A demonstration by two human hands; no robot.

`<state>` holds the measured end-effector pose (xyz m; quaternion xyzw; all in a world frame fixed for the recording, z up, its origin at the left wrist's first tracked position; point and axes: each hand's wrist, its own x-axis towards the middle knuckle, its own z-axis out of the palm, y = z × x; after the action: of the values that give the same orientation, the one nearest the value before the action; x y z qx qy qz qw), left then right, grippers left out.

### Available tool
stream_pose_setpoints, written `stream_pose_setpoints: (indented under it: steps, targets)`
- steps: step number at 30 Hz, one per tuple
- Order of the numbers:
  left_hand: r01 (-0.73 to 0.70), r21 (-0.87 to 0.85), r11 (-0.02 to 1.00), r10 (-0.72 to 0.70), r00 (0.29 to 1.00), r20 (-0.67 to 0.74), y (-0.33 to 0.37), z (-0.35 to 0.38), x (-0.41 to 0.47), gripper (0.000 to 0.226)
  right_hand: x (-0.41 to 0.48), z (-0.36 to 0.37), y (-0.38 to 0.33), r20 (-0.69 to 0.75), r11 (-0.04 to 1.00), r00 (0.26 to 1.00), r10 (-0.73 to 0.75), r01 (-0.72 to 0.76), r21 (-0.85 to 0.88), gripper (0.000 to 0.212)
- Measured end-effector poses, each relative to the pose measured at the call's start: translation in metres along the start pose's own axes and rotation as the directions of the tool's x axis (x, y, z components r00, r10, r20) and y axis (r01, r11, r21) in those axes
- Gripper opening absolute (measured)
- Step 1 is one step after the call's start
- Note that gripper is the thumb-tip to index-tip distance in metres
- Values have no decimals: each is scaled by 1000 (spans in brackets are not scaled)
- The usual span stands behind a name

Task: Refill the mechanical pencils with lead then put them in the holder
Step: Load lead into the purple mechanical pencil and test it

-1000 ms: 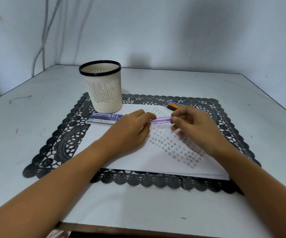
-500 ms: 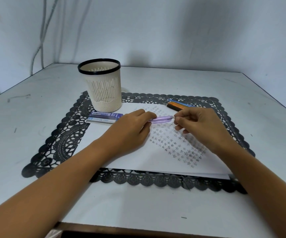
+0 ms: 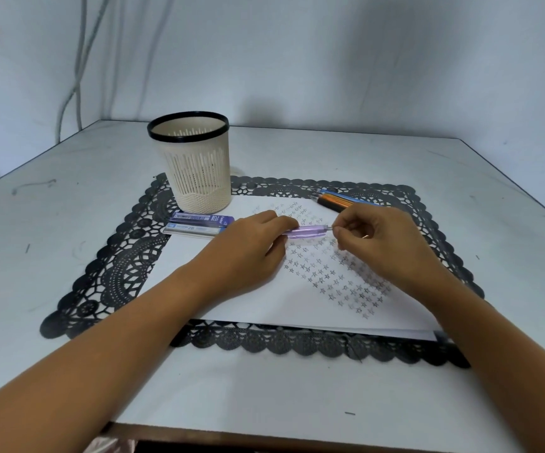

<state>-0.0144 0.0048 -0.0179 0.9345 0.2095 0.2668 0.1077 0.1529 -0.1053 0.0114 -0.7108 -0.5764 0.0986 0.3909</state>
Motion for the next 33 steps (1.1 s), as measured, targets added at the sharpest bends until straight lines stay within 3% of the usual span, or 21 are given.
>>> stream_pose_setpoints:
  steps: [18,24,33]
  targets:
    - [49,18,999,-49,999,-8,-1,-1,-1,25,6,-5,11,-84,999,996,41,-44,-32,11]
    - [-55,58,997,53,998,27,-4,6,0,25,5,6,15,-94,979,995,38,-56,-196,8]
    - [-59,113,992,54,998,45,-4,9,1,30,6,8,17,-34,945,999,-7,-5,-326,8]
